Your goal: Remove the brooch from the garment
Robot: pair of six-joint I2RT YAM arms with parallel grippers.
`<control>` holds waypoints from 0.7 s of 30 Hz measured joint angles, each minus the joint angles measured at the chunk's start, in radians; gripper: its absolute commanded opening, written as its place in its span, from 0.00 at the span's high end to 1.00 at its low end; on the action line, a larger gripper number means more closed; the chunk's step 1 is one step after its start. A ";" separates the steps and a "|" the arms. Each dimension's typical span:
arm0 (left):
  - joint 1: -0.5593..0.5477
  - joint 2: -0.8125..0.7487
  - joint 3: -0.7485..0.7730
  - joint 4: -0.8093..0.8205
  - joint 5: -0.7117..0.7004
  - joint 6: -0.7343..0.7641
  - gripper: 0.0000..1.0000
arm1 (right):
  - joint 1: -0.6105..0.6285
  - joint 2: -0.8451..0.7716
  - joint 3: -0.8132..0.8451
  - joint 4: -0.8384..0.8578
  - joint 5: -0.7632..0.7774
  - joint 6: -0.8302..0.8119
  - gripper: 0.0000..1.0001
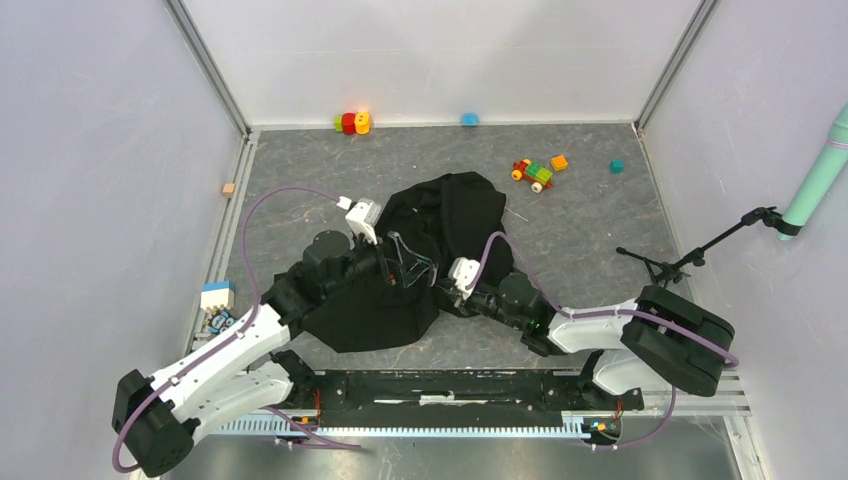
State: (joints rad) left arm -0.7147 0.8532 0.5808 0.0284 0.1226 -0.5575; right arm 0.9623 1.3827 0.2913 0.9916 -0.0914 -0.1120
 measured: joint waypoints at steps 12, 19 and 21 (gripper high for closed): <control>-0.027 0.293 0.391 -0.517 -0.036 -0.006 0.43 | 0.117 0.000 0.076 -0.102 0.139 -0.153 1.00; -0.080 0.308 0.390 -0.600 -0.073 -0.008 0.52 | 0.134 0.000 0.079 -0.130 0.182 -0.175 1.00; -0.089 0.314 0.390 -0.607 -0.080 -0.008 0.51 | 0.137 0.000 0.079 -0.135 0.184 -0.178 1.00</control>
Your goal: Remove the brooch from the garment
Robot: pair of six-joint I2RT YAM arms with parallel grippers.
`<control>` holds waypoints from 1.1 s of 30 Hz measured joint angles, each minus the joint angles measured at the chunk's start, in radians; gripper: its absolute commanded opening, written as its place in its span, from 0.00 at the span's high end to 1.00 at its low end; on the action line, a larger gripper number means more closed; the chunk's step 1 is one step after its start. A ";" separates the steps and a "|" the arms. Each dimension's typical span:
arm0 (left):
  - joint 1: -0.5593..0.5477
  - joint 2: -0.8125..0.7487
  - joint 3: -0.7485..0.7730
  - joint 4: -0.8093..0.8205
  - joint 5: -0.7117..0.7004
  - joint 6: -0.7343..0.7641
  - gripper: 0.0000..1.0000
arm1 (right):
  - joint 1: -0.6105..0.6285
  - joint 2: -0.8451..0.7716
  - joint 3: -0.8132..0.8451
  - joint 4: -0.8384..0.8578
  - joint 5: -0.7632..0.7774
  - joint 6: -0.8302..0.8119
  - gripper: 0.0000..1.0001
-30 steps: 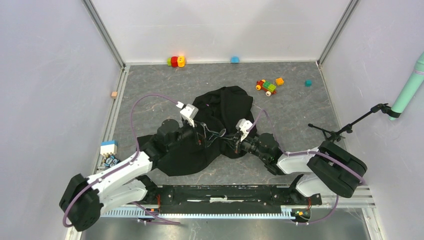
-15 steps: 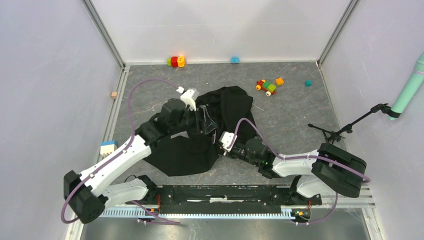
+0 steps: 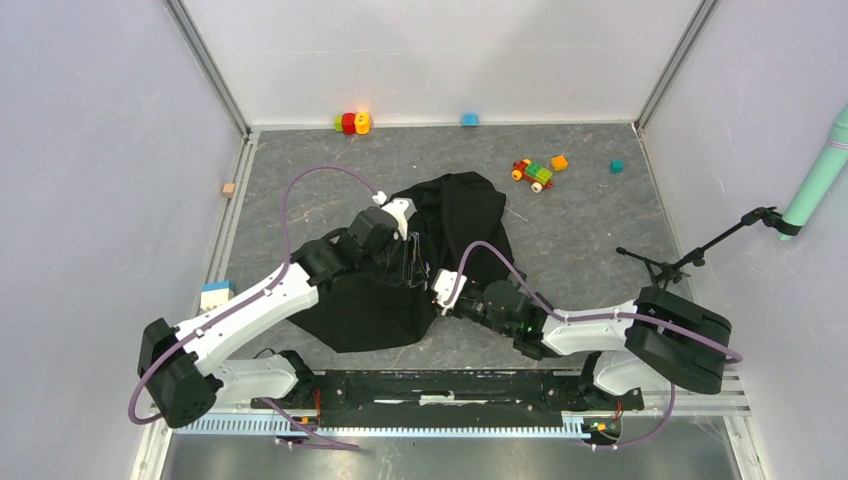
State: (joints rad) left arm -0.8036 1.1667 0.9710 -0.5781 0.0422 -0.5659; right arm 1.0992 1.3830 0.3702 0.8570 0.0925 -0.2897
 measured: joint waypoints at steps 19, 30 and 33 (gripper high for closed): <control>-0.029 0.088 0.022 -0.006 -0.048 -0.003 0.56 | 0.014 0.000 0.015 -0.046 0.026 -0.015 1.00; -0.029 0.108 0.033 0.005 -0.068 -0.006 0.62 | 0.019 0.004 0.019 -0.059 0.033 -0.023 1.00; -0.029 0.117 0.033 0.003 -0.064 -0.007 0.66 | 0.019 0.007 0.021 -0.059 0.034 -0.023 1.00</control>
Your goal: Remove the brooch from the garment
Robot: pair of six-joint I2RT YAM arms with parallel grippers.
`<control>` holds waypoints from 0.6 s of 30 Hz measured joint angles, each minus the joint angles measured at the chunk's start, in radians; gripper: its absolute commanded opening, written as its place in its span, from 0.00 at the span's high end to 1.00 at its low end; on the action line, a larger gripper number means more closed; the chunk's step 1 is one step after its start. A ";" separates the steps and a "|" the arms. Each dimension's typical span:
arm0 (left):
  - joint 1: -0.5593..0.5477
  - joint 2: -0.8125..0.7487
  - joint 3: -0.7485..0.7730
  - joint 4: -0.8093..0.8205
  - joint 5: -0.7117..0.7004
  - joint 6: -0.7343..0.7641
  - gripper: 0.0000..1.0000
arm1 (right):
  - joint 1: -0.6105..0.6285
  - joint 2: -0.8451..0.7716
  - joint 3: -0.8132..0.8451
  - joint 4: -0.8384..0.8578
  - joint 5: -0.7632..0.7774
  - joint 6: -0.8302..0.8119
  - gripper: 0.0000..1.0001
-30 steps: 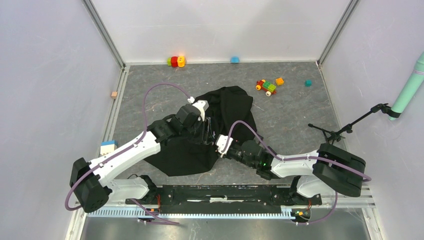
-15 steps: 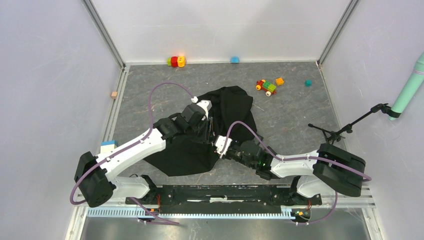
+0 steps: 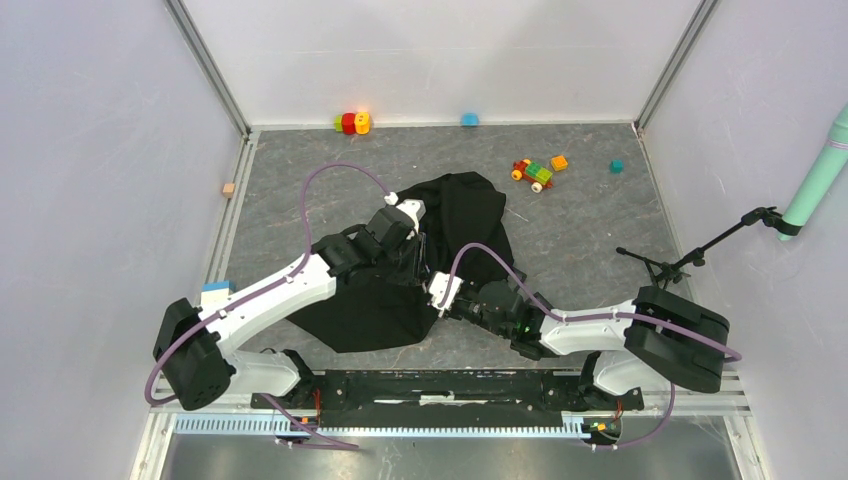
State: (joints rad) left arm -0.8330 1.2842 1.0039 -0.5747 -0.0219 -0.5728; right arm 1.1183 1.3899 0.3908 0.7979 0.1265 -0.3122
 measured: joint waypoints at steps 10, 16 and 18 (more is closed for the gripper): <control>0.000 0.000 -0.004 0.009 0.002 -0.006 0.98 | 0.001 0.008 0.001 -0.005 0.006 -0.002 0.71; 0.000 -0.079 -0.116 0.098 -0.039 -0.005 0.98 | 0.001 0.008 0.001 0.002 -0.013 0.000 0.63; 0.000 -0.117 -0.155 0.125 -0.064 0.001 0.98 | 0.001 0.008 0.001 0.012 -0.017 0.005 0.56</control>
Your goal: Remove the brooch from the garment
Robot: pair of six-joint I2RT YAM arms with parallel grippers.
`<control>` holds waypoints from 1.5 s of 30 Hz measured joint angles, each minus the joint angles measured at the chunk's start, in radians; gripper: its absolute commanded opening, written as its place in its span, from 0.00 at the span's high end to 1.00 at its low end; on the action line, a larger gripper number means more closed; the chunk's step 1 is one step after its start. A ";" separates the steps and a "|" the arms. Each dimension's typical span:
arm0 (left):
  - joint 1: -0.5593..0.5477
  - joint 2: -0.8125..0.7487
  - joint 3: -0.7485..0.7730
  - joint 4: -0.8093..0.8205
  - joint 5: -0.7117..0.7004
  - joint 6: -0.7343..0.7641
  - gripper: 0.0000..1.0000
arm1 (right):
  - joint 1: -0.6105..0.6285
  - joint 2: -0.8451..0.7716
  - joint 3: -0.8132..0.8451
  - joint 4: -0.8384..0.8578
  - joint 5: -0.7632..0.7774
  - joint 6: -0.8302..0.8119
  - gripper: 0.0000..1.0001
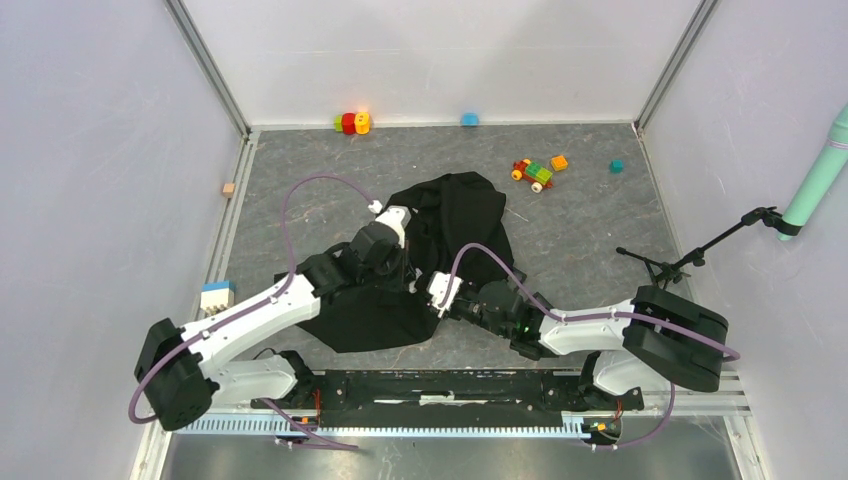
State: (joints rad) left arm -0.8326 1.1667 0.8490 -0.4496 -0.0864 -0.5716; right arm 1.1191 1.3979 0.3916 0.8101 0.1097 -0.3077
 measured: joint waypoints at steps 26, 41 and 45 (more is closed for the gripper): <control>-0.001 -0.372 -0.474 0.963 -0.170 0.184 0.98 | -0.313 -0.108 -0.036 0.259 -0.385 0.836 0.30; -0.001 -0.372 -0.552 1.404 -0.060 0.058 0.98 | -0.315 -0.085 0.005 0.543 -0.319 1.155 0.40; -0.001 -0.353 -0.557 1.459 -0.034 0.022 0.98 | -0.315 -0.023 0.037 0.605 -0.320 1.228 0.40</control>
State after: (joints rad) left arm -0.8337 0.8139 0.2920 1.0092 -0.1200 -0.5499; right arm 0.8040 1.3750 0.4286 1.4151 -0.2104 0.9207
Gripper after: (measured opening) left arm 0.044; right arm 0.601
